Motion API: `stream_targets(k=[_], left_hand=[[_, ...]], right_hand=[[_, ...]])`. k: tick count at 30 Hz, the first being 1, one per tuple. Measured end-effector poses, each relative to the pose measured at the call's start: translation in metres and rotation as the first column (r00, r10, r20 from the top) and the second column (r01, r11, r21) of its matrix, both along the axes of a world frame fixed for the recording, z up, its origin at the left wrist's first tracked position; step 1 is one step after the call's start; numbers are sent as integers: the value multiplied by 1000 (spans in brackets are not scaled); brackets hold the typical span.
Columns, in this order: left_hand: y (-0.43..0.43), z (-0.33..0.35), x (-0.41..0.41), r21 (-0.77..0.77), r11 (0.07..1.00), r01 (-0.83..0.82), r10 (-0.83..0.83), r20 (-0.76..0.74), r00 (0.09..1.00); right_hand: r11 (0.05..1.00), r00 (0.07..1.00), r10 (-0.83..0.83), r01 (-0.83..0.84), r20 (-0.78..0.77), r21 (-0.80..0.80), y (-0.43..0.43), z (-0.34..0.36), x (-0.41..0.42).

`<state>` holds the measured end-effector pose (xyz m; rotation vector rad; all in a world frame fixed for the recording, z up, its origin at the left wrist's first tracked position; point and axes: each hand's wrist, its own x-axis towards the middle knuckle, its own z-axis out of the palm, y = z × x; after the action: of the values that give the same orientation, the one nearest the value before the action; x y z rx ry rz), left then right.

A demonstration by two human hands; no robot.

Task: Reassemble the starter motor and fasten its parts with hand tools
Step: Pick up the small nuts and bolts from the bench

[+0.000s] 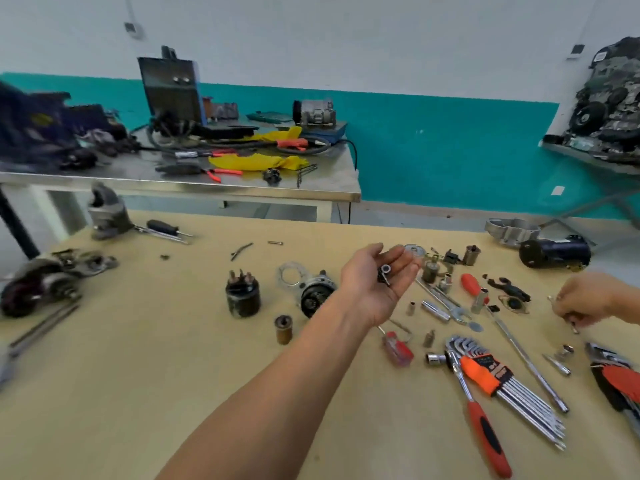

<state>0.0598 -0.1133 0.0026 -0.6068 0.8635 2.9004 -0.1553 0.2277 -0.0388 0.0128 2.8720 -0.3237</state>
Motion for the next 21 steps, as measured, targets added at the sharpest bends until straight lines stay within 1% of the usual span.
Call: stream_targets(k=[2, 3, 5, 6, 7, 8, 9, 10, 11, 12, 13, 14, 15, 16, 17, 18, 19, 20, 21], left_hand=[[-24, 6, 13, -10, 999, -44, 44, 3, 999], [-37, 8, 21, -44, 997, -62, 62, -2, 998], [-64, 11, 36, -193, 971, -145, 143, -21, 989], [-78, 8, 44, -339, 918, -206, 204, -42, 978], [-94, 4, 52, -535, 803, -265, 268, -74, 961], [-110, -3, 62, -732, 610, -304, 325, -119, 938], [-127, -10, 72, -869, 376, -321, 359, -182, 915], [-143, -20, 82, -936, 159, -314, 364, -240, 900], [-160, -31, 92, -961, -15, -275, 352, -263, 898], [-175, -45, 102, -967, -167, -192, 346, -240, 907], [-190, -60, 113, -950, -301, -77, 351, -185, 918], [-203, -73, 122, -911, -409, 49, 362, -113, 925], [-215, -85, 130, -863, -480, 158, 371, -37, 928], [-224, -94, 136, -819, -521, 241, 375, 34, 926], [-232, -99, 142, -787, -545, 289, 367, 86, 926], [-239, -101, 145, -771, -562, 299, 343, 112, 933], [-243, -102, 147, -775, -571, 270, 299, 109, 948], [-247, -103, 148, -795, -568, 213, 240, 88, 967], [-249, -104, 149, -824, -547, 148, 182, 55, 982]], right_hand=[[996, 996, 44, -50, -79, -69, -19, 22, 7], [989, 988, 76, -92, -136, -116, -36, 39, 15], [946, 964, 150, -204, -217, -251, -86, 74, 43], [905, 949, 217, -283, -229, -317, -119, 90, 67], [854, 925, 306, -371, -225, -365, -154, 103, 96], [800, 891, 401, -453, -210, -394, -189, 112, 129], [742, 844, 501, -533, -193, -407, -224, 116, 163], [687, 781, 600, -613, -171, -389, -258, 114, 195], [636, 713, 685, -684, -147, -357, -291, 108, 224], [596, 658, 742, -734, -127, -324, -321, 98, 248], [576, 625, 772, -765, -116, -286, -350, 84, 265], [573, 610, 783, -783, -118, -244, -376, 68, 277], [582, 611, 783, -786, -119, -209, -398, 52, 285], [602, 625, 772, -777, -114, -184, -418, 35, 291], [620, 641, 760, -765, -111, -173, -433, 20, 294], [633, 654, 748, -754, -114, -175, -446, 6, 296], [644, 666, 737, -743, -114, -180, -457, -5, 297], [659, 684, 721, -727, -113, -192, -465, -14, 298], [676, 707, 698, -703, -116, -220, -472, -21, 298]])
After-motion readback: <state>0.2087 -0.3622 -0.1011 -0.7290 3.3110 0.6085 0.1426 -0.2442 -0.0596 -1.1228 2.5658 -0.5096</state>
